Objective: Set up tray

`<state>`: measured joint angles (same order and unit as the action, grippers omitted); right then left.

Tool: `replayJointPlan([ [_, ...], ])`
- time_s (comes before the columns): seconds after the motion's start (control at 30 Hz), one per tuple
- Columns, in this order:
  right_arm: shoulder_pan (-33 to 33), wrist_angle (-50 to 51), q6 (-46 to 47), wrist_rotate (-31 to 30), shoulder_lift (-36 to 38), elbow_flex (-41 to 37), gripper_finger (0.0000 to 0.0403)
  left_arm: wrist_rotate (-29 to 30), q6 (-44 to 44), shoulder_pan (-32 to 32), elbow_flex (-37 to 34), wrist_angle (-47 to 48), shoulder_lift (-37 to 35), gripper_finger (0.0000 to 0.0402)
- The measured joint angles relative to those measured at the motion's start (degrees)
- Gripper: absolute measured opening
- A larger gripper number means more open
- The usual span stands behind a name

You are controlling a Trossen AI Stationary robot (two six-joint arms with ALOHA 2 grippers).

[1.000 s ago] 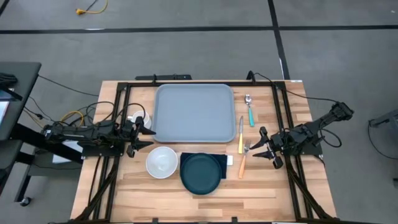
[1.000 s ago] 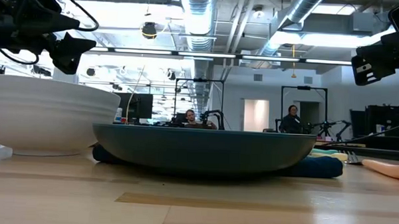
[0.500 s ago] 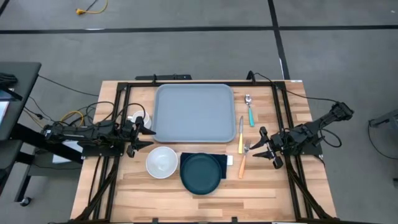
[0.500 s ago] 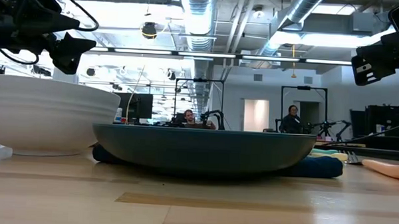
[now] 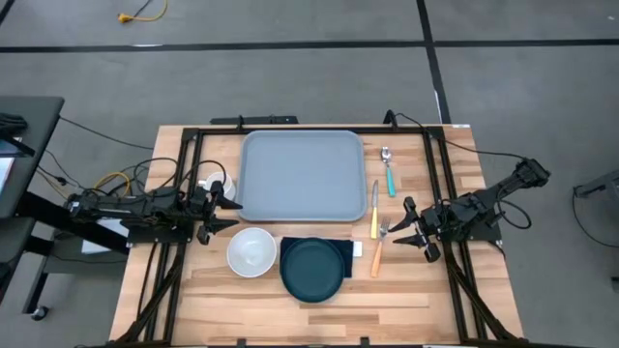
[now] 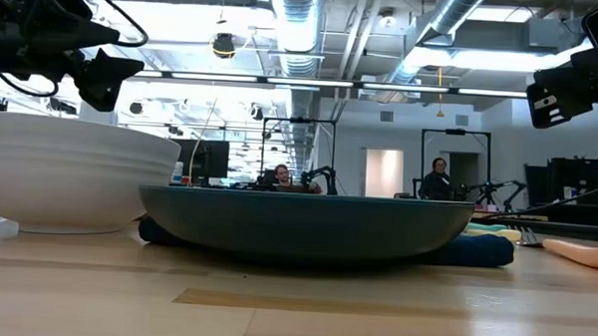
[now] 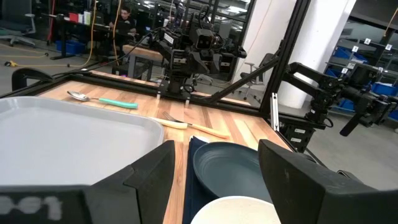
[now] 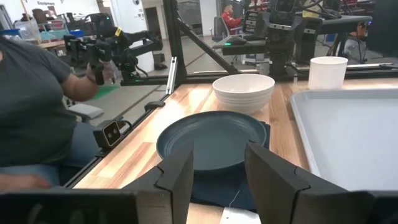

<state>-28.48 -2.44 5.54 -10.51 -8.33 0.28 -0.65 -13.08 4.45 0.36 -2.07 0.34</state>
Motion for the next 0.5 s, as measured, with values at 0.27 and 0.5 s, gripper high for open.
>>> replayJointPlan([
  [0.27, 0.0, 0.0, 0.0, 0.0, 0.0, 0.0, 0.0133, 0.7, 0.6, 0.0, 0.0, 0.0, 0.0, 0.0219],
  [0.5, 0.0, 0.0, 0.0, 0.0, 0.0, 0.0, 0.0134, 4.4, 1.8, 0.0, 0.0, -0.5, 0.0, 0.0219],
])
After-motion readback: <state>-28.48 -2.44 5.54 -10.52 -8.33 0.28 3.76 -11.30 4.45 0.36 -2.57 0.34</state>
